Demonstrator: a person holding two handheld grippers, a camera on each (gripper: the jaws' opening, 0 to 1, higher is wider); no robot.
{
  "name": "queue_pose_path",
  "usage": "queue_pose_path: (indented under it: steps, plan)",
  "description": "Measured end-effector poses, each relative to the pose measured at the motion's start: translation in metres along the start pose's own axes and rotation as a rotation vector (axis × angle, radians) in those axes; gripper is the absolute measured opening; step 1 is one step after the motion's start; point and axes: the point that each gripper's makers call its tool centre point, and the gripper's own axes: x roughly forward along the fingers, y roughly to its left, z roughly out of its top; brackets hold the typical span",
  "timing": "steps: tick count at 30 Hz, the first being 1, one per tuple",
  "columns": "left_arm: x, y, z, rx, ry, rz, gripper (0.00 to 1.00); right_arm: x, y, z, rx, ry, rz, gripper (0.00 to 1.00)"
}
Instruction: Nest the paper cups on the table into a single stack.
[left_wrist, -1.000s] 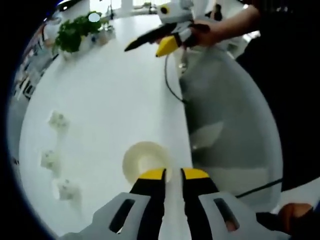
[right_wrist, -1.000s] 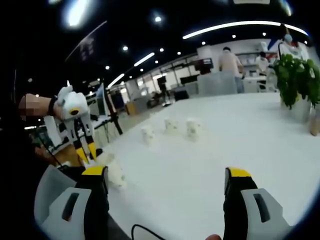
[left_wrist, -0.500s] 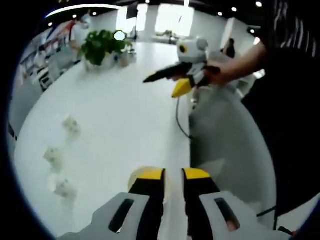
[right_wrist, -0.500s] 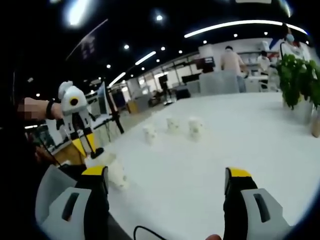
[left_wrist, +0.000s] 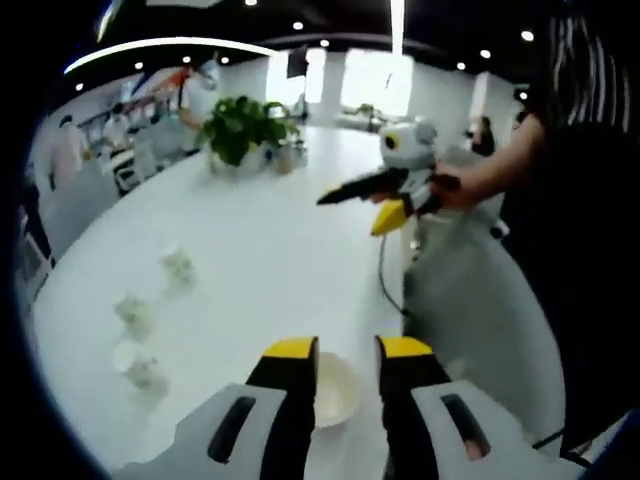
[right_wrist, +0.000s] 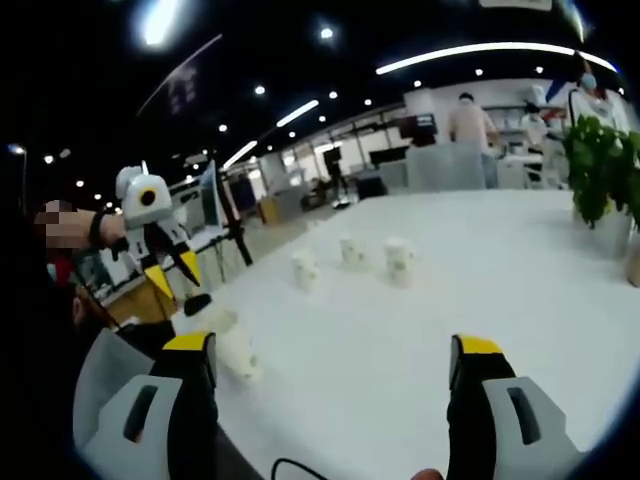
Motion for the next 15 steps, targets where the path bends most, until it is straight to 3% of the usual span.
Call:
queue_pose_path:
  steps: [2,5,10,15]
  plan:
    - [-0.002,0.007,0.009,-0.074,-0.058,0.038,0.33,0.001,0.0,0.0,-0.002,0.001,0.002,0.95]
    - [-0.007,0.017,0.02,-0.099,-0.141,0.081,0.36,0.002,0.002,0.0,-0.001,0.007,0.003,0.95]
    - [-0.011,0.022,0.024,-0.1,-0.184,0.11,0.4,0.006,0.005,0.003,-0.016,0.016,0.014,0.95]
    - [-0.02,0.027,0.033,-0.136,-0.275,0.161,0.47,0.009,0.004,0.006,-0.017,0.011,0.013,0.95]
